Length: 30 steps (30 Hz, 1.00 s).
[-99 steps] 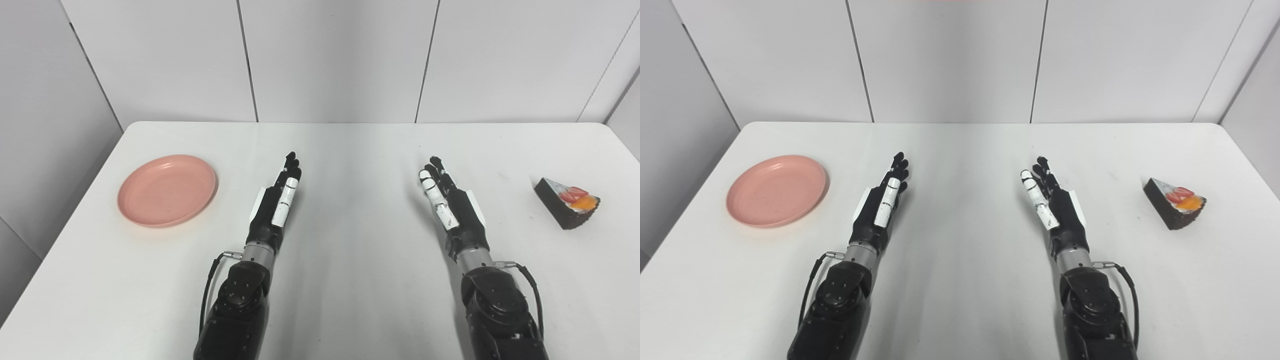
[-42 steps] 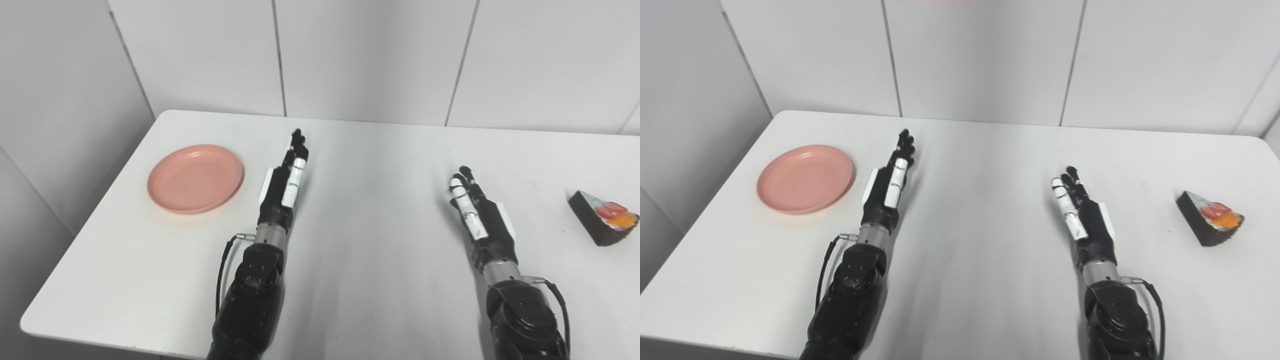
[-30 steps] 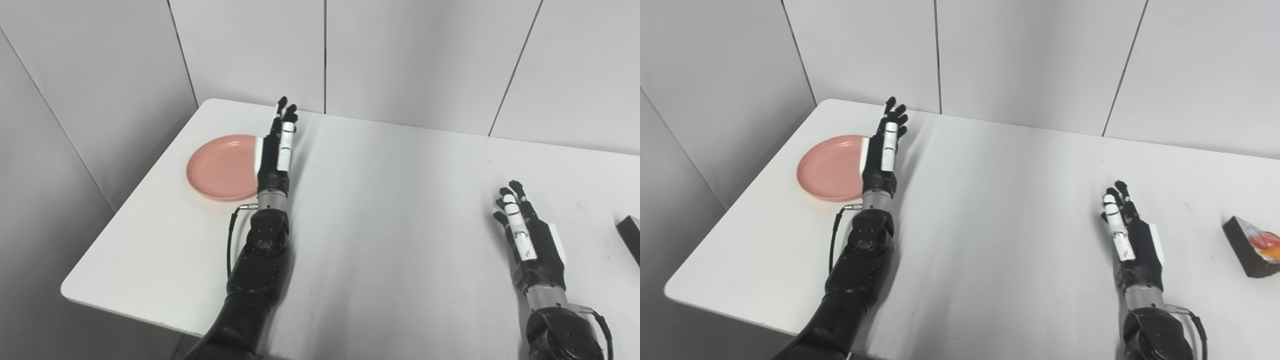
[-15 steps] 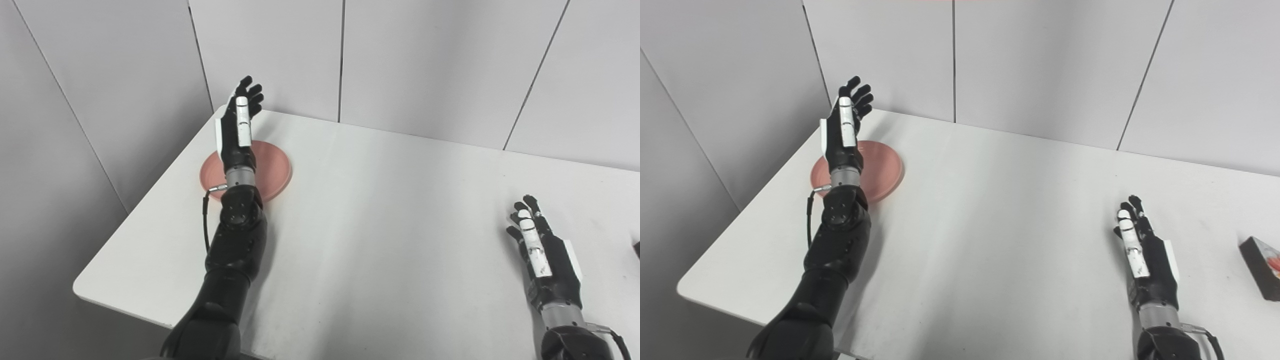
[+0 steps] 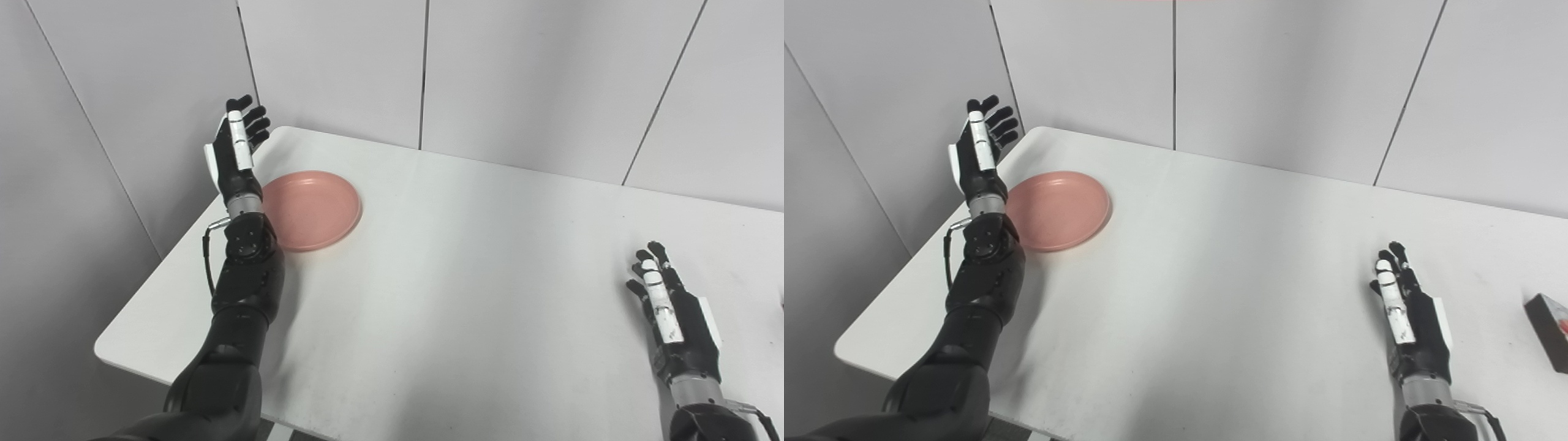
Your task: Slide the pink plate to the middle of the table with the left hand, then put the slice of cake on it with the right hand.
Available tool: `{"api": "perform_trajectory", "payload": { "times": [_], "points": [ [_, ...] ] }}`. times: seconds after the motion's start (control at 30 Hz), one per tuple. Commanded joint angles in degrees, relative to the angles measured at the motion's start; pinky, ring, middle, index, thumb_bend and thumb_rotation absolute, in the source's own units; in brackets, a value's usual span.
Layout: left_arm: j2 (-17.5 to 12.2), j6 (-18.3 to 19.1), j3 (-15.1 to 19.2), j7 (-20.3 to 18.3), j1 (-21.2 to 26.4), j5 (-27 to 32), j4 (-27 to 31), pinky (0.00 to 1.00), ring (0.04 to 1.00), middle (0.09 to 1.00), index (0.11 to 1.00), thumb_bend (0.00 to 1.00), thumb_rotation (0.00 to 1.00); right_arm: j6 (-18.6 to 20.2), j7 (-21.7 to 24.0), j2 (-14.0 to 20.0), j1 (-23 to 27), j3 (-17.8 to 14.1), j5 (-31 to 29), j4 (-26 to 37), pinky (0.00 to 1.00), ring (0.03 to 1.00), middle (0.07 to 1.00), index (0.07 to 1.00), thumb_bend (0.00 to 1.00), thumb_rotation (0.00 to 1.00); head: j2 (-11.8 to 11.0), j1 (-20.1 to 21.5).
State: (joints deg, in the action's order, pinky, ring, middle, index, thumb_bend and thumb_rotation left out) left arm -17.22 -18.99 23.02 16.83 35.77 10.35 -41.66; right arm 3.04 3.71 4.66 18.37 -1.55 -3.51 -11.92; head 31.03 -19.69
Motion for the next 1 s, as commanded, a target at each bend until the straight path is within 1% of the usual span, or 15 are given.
{"api": "perform_trajectory", "payload": {
  "times": [0.0,0.1,0.17,0.27,0.37,0.47,0.5,0.57,0.73,0.8,0.9,0.97],
  "points": [
    [-2.79,0.13,0.26,-0.46,3.37,0.75,-0.13,0.68,0.682,0.7,0.72,0.64,1.0,-2.9,0.2,0.46,1.42,-0.22,0.03,0.46,0.99,0.938,0.937,0.957,0.42,0.82,0.02,-0.05],
    [-3.8,1.31,0.79,-1.22,3.37,1.86,-1.14,0.68,0.69,0.698,0.715,0.67,1.0,-3.17,0.05,0.41,1.64,-0.46,-0.04,-0.21,1.0,0.935,0.933,0.951,0.46,0.83,-0.05,-0.1],
    [-4.38,1.31,0.78,-1.69,3.26,2.13,-1.64,0.68,0.692,0.699,0.712,0.69,1.0,-2.79,0.09,0.31,1.7,-0.6,-0.36,-0.12,1.0,0.934,0.931,0.949,0.47,0.82,-0.06,-0.15],
    [-5.03,1.06,0.53,-1.4,3.06,1.85,-2.34,0.68,0.69,0.701,0.713,0.69,1.0,-2.72,0.04,0.26,1.69,-0.55,-0.33,0.18,1.0,0.937,0.933,0.947,0.45,0.82,-0.08,-0.25],
    [-5.87,1.96,0.09,-2.83,2.68,2.24,-3.08,0.69,0.691,0.696,0.701,0.7,1.0,-3.51,0.42,0.41,1.81,-0.48,-0.49,-0.37,1.0,0.943,0.938,0.951,0.45,0.82,0.01,-0.26],
    [-6.2,3.43,-0.31,-3.78,2.26,2.39,-3.42,0.71,0.701,0.7,0.704,0.71,1.0,-3.55,0.52,0.46,1.82,-0.4,-0.4,-0.42,1.0,0.945,0.942,0.958,0.44,0.82,-0.03,-0.25],
    [-6.16,3.91,-0.31,-3.89,2.21,2.5,-3.54,0.75,0.713,0.708,0.713,0.71,1.0,-3.31,0.5,0.45,1.78,-0.38,-0.35,-0.24,1.0,0.946,0.942,0.956,0.45,0.82,-0.04,-0.24],
    [-6.01,4.58,-0.2,-3.8,2.25,2.61,-4.06,0.77,0.718,0.713,0.718,0.7,1.0,-3.2,0.45,0.34,1.7,-0.45,-0.42,-0.01,1.0,0.945,0.941,0.953,0.45,0.82,0.06,-0.25],
    [-6.15,5.19,-0.02,-3.87,2.65,2.7,-6.35,0.74,0.702,0.702,0.703,0.68,1.0,-3.26,0.26,0.2,1.64,-0.5,-0.34,0.07,0.99,0.941,0.936,0.953,0.44,0.81,0.21,-0.23],
    [-6.39,4.9,-0.24,-4.44,2.75,2.56,-7.54,0.72,0.7,0.704,0.706,0.69,1.0,-3.36,0.26,0.21,1.59,-0.48,-0.29,0.17,0.99,0.939,0.935,0.956,0.44,0.8,0.24,-0.23],
    [-6.7,4.71,-0.82,-5.91,2.74,2.42,-9.01,0.72,0.714,0.715,0.725,0.72,1.0,-3.09,0.44,0.29,1.59,-0.45,-0.41,0.32,0.99,0.941,0.937,0.96,0.44,0.81,0.35,-0.19],
    [-6.54,5.39,-0.84,-7.03,2.73,3.03,-9.52,0.72,0.718,0.712,0.72,0.74,1.0,-2.82,0.16,0.15,1.63,-0.63,-0.46,0.33,1.0,0.938,0.935,0.956,0.44,0.81,0.31,-0.07]
  ]
}}
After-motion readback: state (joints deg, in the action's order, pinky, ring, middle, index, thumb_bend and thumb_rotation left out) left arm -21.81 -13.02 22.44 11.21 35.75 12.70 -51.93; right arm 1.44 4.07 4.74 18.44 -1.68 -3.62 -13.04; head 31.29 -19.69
